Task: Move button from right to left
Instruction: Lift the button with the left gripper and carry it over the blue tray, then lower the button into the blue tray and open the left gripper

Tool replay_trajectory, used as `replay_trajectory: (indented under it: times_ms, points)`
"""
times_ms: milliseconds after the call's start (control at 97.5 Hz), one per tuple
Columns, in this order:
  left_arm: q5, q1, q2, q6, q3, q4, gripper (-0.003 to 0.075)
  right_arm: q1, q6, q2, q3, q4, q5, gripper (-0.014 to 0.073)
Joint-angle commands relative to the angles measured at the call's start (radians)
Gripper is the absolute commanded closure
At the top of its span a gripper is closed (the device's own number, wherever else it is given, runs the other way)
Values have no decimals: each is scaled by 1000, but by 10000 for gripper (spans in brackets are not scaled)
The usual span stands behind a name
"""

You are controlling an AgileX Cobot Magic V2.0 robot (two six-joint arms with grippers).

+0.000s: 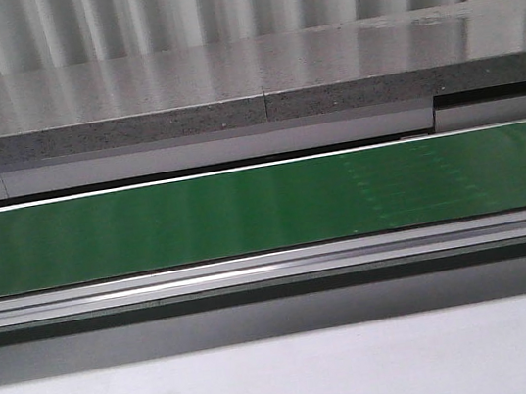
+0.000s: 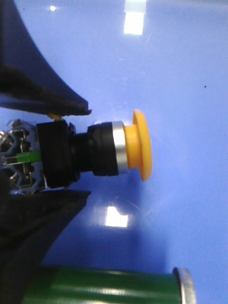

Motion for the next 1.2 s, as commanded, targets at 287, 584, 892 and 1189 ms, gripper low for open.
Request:
replay_trajectory:
  times_ms: [287,584,892,1189]
  points:
    - [-31,34,-45,88,-27,-12,713,0,-7,3,-25,10,-72,662]
    - [-2,95,-45,322,-27,-249,395,0,-7,3,-25,10,-72,662]
    - [15,100,-45,377,-27,-277,306,0,-7,3,-25,10,-72,662]
    - [17,113,-45,380,-27,-283,221,0,-7,3,-25,10,-72,662]
